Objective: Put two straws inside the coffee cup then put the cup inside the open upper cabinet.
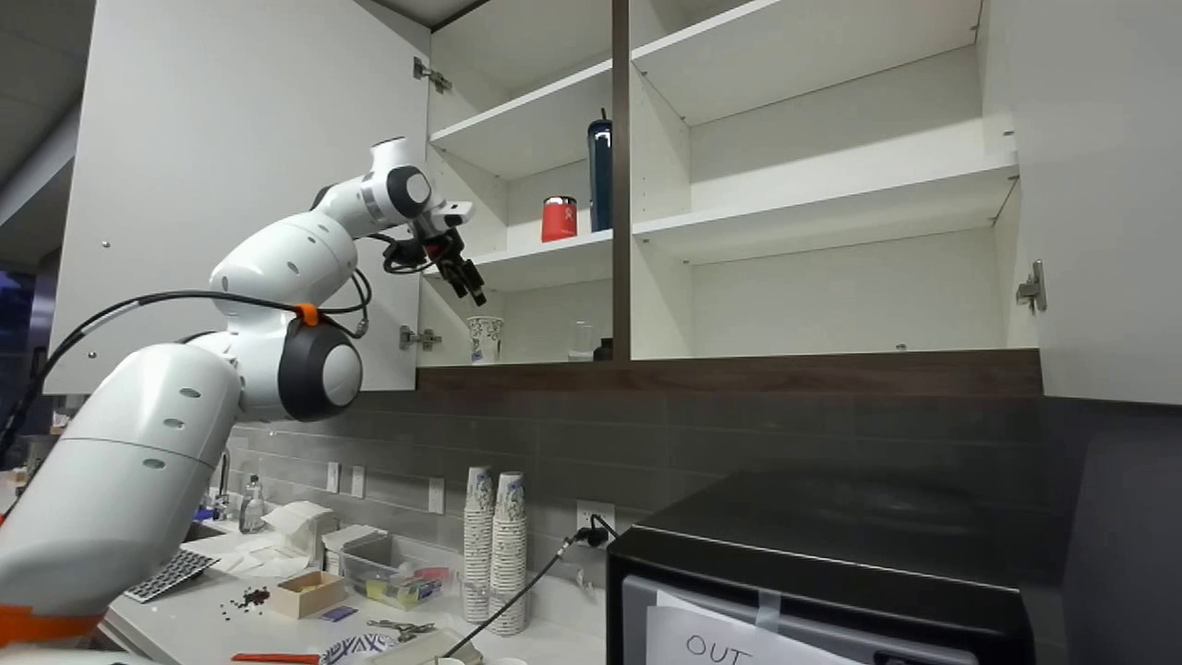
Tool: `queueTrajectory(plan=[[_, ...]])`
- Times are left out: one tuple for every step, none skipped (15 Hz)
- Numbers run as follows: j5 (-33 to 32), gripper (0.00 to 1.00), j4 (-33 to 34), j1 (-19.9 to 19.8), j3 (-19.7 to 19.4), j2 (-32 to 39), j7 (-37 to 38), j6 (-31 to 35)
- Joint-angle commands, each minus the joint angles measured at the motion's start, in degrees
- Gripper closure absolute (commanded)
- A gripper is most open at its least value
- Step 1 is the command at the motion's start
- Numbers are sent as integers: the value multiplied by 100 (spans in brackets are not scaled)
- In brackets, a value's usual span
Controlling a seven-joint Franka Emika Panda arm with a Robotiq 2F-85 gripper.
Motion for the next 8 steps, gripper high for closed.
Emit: queueTrajectory(plan=[[63,0,-80,-66,132,-336,-472,-1078],[52,0,-67,-81,151,-390,-631,-1353],[76,0,-43,-114,187,-436,-847,-1577],[22,0,-23,-114,191,-458,-1057,-1746],[79,0,0,-157,248,-476,-1355,-1841],[116,0,0,-186,292,-499,-1605,-1908],[154,0,0,-221,339,-511,-1846,-1941],[177,0,0,-255,380,-519,-2060,-1948]])
